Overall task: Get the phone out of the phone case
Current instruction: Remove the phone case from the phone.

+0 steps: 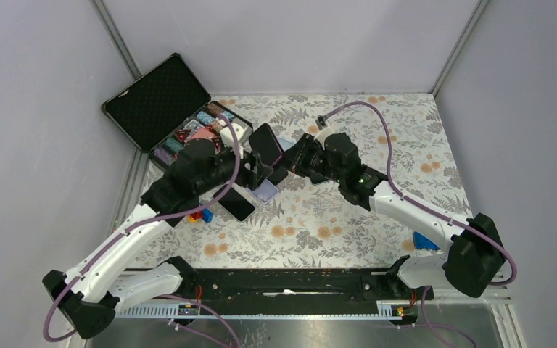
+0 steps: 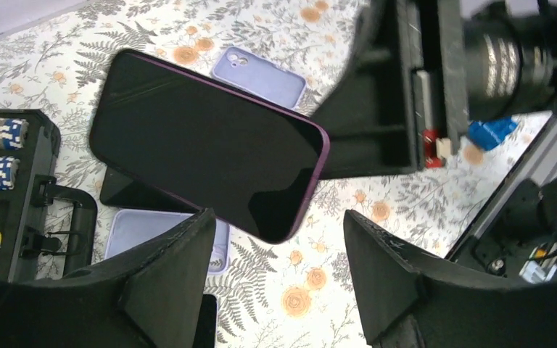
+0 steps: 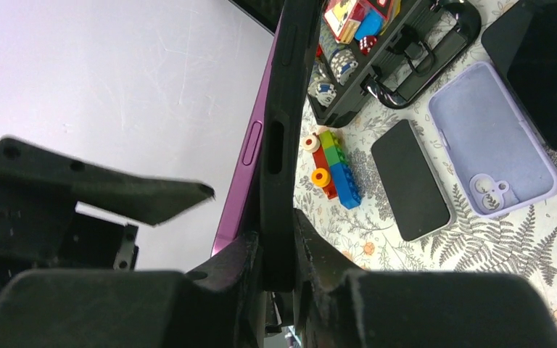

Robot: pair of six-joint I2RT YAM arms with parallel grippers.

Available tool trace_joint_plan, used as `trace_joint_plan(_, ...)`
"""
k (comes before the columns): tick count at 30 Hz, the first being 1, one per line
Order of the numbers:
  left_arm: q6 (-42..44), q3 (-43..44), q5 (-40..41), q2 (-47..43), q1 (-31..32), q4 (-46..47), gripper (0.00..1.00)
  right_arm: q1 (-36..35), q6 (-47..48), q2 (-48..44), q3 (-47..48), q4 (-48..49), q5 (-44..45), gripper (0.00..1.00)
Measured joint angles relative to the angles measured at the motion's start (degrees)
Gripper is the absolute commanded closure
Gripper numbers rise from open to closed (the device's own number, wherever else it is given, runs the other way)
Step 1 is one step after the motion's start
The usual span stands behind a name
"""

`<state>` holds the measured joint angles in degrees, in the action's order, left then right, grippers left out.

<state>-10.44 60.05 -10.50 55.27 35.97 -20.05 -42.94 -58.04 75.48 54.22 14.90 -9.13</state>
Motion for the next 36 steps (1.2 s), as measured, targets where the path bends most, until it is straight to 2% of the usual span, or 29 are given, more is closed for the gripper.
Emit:
trace_joint_plan(3,3.32,-0.02,4.74,0.39,4.33,-1.95,0.39,0.02,-0.28,1.57,2.75,-2.89,-0.98,1.0)
trace_joint_plan(5,4.87,-0.02,7.48,0.63,4.96,-3.06,0.48,0.02,-0.61,2.82,4.22,-3.26,-1.7,1.0)
trace_joint_plan(8,5.97,-0.02,10.16,1.11,4.96,-3.8,0.53,0.04,-1.29,3.56,4.61,-3.76,-2.69,1.0)
trace_joint_plan(22,7.21,-0.02,11.89,3.48,6.86,-4.13,0.48,0.26,-2.29,4.33,4.76,-6.49,-4.44,1.0)
trace_joint_plan(27,6.97,0.0,12.7,4.24,7.41,-4.11,0.56,0.26,-2.36,4.42,4.81,-6.51,-5.07,1.0)
trace_joint_plan(32,5.95,0.35,14.32,5.25,8.04,-4.11,0.76,0.55,-2.36,4.94,5.22,-7.41,-4.9,1.0)
trace_joint_plan(36,4.48,0.55,16.76,5.22,8.52,-4.0,0.8,0.63,-2.32,5.18,5.97,-8.96,-4.26,1.0)
